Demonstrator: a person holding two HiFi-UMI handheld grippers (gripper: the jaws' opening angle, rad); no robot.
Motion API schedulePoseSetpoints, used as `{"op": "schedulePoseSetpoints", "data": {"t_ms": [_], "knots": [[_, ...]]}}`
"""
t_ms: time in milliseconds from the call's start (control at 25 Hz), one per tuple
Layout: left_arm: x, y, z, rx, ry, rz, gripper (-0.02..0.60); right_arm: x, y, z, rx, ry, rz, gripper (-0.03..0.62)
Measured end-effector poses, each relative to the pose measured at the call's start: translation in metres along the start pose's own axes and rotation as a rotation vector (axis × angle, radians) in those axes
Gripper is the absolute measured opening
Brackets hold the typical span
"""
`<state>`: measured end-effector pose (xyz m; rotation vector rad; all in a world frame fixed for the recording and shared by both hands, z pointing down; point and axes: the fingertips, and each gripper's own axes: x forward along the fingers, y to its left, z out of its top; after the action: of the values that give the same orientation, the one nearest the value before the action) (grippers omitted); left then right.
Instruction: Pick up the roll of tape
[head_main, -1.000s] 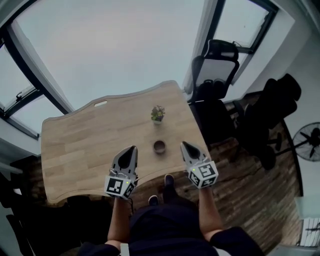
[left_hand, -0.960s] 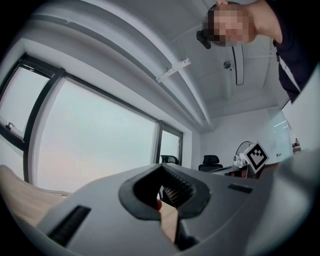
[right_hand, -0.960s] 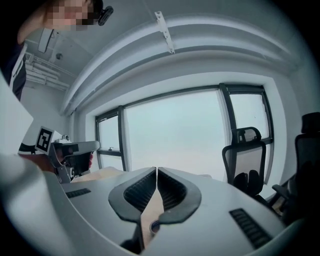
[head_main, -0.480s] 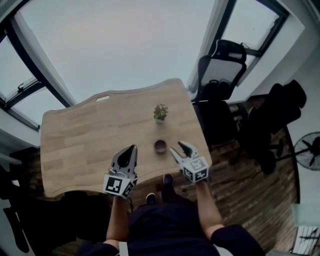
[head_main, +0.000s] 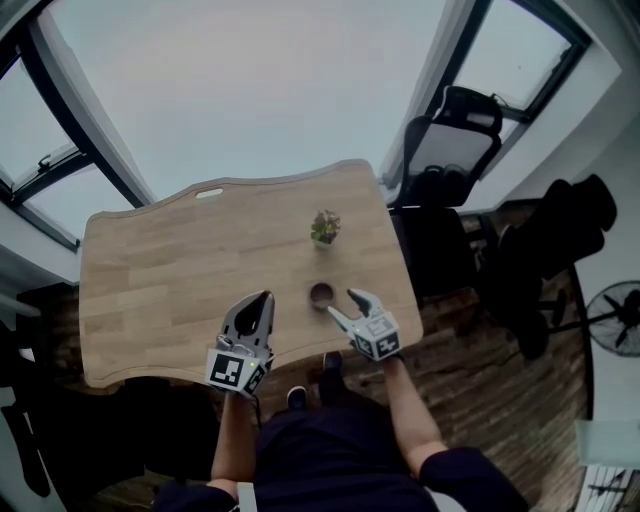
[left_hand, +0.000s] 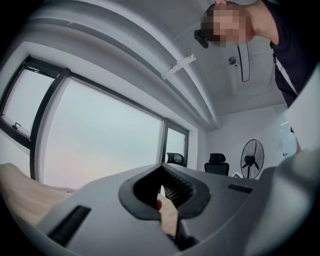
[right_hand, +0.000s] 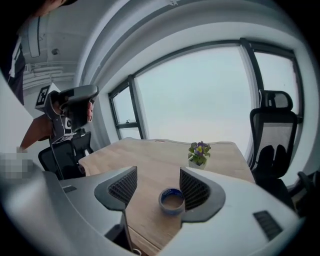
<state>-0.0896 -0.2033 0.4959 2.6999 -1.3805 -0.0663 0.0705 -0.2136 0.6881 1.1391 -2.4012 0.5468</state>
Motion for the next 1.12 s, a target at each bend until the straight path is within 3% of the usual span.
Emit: {"op": "schedulePoseSetpoints", "data": {"t_ms": [520,1120], "knots": [[-0.003,0.010,-0.009,-0.006,0.023,0.039,0.006,0.046,0.007,-0.045,-0.090,0.202,0.056,0.244],[-0.006,0.019,-0.002,0.001,0.010,0.060,0.006,0.083,0.007,-0.083,-0.144,0.338,0.112,0.244]]}}
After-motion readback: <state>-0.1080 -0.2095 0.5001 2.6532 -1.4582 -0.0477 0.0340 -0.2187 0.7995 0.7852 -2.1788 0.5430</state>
